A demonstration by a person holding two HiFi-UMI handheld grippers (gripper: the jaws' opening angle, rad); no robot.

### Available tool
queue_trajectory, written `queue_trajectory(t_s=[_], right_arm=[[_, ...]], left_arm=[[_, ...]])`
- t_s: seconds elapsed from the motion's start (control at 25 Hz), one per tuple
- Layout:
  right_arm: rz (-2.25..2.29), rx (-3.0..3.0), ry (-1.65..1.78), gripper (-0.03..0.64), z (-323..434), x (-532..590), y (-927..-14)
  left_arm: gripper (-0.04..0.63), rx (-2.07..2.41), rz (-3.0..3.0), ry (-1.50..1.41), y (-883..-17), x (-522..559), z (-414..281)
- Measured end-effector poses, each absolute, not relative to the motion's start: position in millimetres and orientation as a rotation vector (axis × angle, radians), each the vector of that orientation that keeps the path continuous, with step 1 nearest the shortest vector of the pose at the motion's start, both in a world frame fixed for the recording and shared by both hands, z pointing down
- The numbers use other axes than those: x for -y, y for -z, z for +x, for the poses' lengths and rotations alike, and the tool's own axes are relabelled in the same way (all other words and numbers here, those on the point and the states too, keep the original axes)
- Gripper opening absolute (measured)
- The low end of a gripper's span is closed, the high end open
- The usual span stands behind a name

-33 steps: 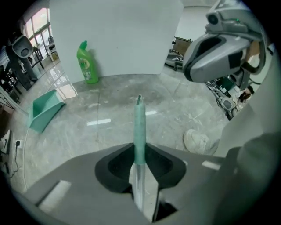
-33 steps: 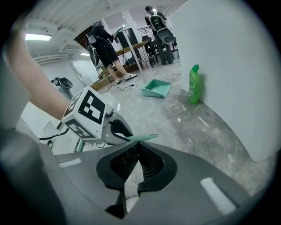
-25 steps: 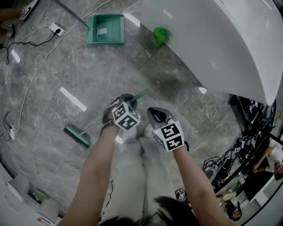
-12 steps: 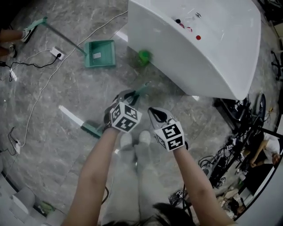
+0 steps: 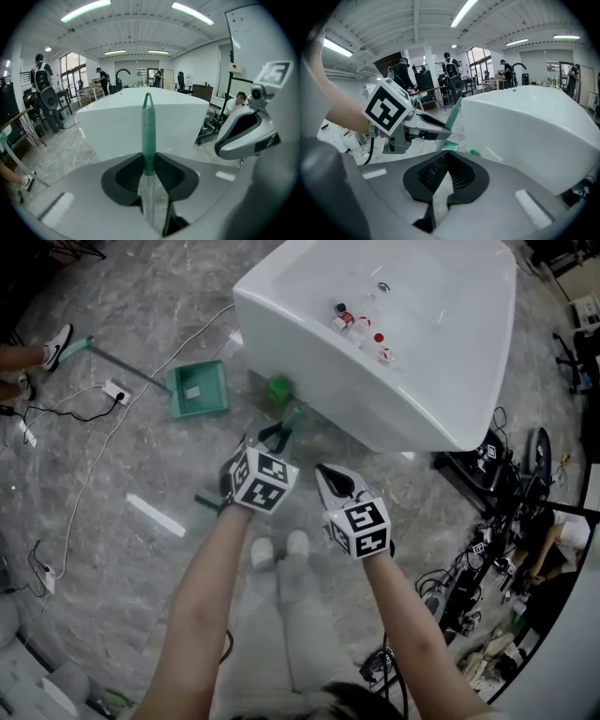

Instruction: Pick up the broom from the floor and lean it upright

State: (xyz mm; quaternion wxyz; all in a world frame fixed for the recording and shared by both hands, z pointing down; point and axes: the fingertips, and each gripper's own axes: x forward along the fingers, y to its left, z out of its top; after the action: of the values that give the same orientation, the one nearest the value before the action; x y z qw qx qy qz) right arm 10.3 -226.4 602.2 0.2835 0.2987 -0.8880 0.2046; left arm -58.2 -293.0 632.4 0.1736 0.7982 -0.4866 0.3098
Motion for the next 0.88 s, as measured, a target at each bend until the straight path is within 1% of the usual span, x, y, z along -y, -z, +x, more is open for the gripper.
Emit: queue_trajectory(t_s=[0.44,0.88], right_arm=[[0.963,2.418,-0.607,0.002,31,271,-573],[1.097,2.396,-0.722,0.002,59,283,-579]], left_arm=[[0.084,1.415,2.353,-0.787,-572,375,-30],[0.086,1.400,2.360,-0.835,-572,438,5]])
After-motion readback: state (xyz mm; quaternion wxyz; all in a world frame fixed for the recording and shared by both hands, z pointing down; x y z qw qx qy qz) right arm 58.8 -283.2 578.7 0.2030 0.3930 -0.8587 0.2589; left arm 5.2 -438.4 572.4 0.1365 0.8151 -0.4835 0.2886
